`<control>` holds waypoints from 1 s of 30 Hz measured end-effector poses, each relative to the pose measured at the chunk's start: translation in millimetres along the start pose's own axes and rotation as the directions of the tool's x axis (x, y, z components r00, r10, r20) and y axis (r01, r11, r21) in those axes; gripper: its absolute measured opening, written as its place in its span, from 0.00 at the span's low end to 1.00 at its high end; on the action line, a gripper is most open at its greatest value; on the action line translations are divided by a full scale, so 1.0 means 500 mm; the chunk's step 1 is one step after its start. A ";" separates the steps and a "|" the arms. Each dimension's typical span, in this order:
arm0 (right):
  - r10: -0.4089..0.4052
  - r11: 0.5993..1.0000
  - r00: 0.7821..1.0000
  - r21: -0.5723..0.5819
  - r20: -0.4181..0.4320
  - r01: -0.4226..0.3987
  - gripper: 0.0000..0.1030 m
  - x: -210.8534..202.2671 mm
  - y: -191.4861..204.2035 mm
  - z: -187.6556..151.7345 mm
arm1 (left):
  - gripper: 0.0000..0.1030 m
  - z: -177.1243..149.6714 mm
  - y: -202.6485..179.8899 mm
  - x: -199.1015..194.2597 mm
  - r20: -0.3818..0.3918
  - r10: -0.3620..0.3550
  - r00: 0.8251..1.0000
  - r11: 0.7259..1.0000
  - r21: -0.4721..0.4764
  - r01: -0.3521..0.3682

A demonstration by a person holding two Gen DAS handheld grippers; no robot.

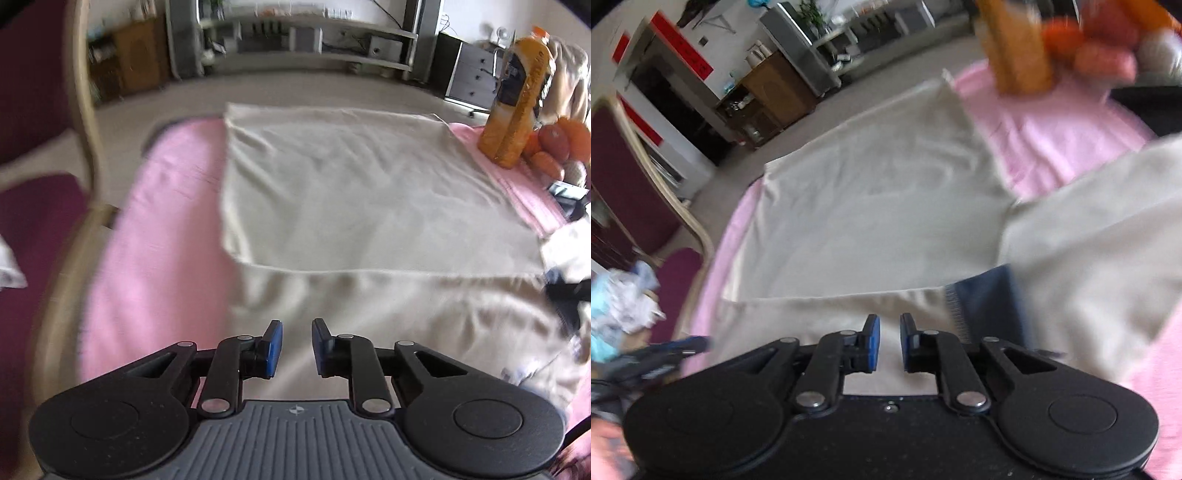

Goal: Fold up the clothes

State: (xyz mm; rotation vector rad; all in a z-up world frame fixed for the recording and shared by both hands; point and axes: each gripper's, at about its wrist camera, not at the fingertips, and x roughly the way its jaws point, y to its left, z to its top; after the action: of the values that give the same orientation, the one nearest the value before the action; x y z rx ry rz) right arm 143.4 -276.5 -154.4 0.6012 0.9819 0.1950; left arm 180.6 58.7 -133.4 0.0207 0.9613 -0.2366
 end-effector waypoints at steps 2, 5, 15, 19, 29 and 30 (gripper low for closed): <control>0.048 0.996 0.997 0.080 -0.053 -0.044 0.12 0.031 -0.020 0.012 | 0.19 0.008 0.009 0.036 -0.036 -0.023 0.999 0.999 -0.040 0.021; 0.061 0.983 0.993 0.177 -0.098 -0.042 0.08 0.061 -0.052 0.015 | 0.21 0.027 0.036 0.053 -0.009 -0.028 1.000 0.991 -0.129 0.027; -0.196 0.955 0.963 0.260 0.187 0.144 0.21 -0.030 -0.079 0.011 | 0.17 0.002 0.075 -0.019 0.049 0.182 0.982 0.945 -0.285 -0.161; -0.134 0.978 0.973 0.185 0.191 0.098 0.25 -0.059 -0.060 -0.011 | 0.19 -0.027 0.056 -0.061 0.027 0.146 0.989 0.958 -0.252 -0.135; -0.097 0.985 0.994 0.149 0.047 0.089 0.16 -0.035 -0.062 -0.035 | 0.25 -0.079 0.066 -0.042 -0.058 0.280 0.958 0.939 -0.193 -0.286; -0.147 0.979 0.987 0.150 0.064 0.136 0.17 -0.053 -0.064 -0.038 | 0.17 -0.086 0.071 -0.052 -0.065 0.314 0.947 0.928 -0.192 -0.321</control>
State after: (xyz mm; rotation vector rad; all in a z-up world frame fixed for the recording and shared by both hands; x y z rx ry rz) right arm 109.6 -306.4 -160.8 0.6638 0.9676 -0.0257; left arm 138.7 103.6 -139.9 -0.0042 0.9959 0.1614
